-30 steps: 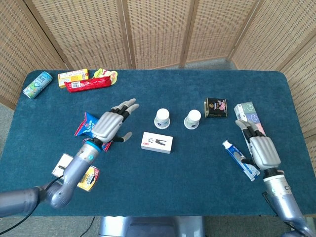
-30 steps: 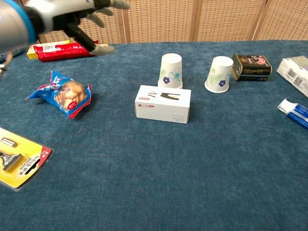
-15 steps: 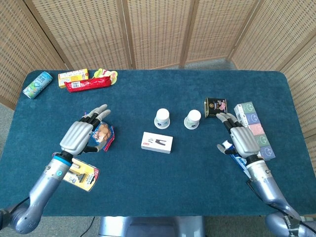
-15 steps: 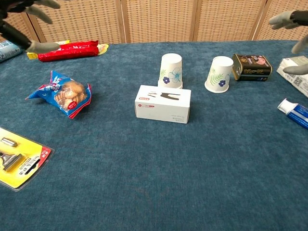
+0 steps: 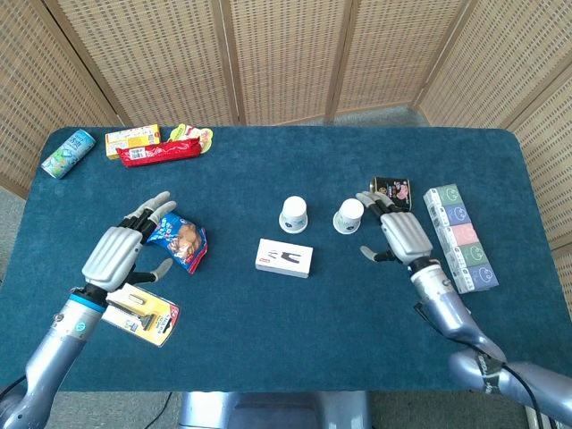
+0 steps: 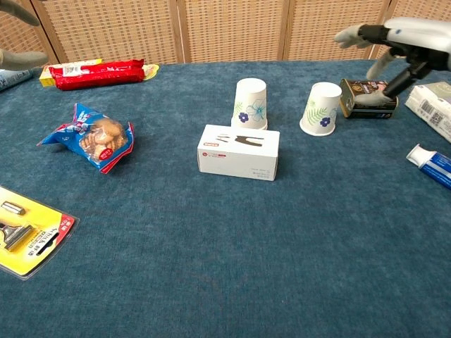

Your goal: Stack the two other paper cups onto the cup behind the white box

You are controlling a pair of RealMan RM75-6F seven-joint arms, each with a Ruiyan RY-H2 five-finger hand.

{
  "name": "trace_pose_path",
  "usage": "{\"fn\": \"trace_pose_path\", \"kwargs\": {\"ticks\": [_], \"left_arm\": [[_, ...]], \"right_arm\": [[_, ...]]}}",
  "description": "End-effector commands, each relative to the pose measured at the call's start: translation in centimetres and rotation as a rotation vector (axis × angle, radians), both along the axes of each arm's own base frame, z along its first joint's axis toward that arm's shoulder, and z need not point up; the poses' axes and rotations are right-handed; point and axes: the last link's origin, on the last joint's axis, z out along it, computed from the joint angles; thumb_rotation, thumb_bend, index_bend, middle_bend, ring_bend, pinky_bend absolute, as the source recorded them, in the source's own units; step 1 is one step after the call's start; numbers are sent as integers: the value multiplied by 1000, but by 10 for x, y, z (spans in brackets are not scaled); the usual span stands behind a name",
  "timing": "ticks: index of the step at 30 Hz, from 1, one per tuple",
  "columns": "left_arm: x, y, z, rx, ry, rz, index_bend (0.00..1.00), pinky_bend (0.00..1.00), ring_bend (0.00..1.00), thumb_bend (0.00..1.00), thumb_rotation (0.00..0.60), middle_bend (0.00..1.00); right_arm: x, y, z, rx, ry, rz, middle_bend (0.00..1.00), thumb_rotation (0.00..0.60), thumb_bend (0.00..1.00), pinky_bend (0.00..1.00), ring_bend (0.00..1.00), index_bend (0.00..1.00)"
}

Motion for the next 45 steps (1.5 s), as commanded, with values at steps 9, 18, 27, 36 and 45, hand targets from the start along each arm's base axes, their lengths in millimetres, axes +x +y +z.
{"fn": "trace_pose_path", "kwargs": {"ticks": [9, 18, 27, 36, 45], "left_arm": [[-7, -4, 5, 10, -13, 9, 18, 176, 0, 395, 600, 0], [-12, -6, 6, 9, -23, 14, 17, 174, 0, 394, 600, 0], [-17, -7, 7, 9, -26, 24, 17, 173, 0, 395, 600, 0], [-25, -9, 10, 21, -40, 44, 17, 173, 0, 395, 600, 0], [-32, -11, 15, 35, -59, 59, 17, 173, 0, 395, 600, 0]], "right_arm": [[22, -33, -17, 17, 60, 45, 0, 600, 312, 226, 0, 0], [21, -50, -22, 19, 118, 36, 0, 600, 314, 196, 0, 0], [18, -59, -37, 51, 147, 9, 0, 600, 319, 196, 0, 0], [13, -69, -50, 77, 178, -18, 0, 600, 323, 203, 0, 0], [9, -72, -58, 87, 184, -35, 180, 600, 285, 499, 80, 127]]}}
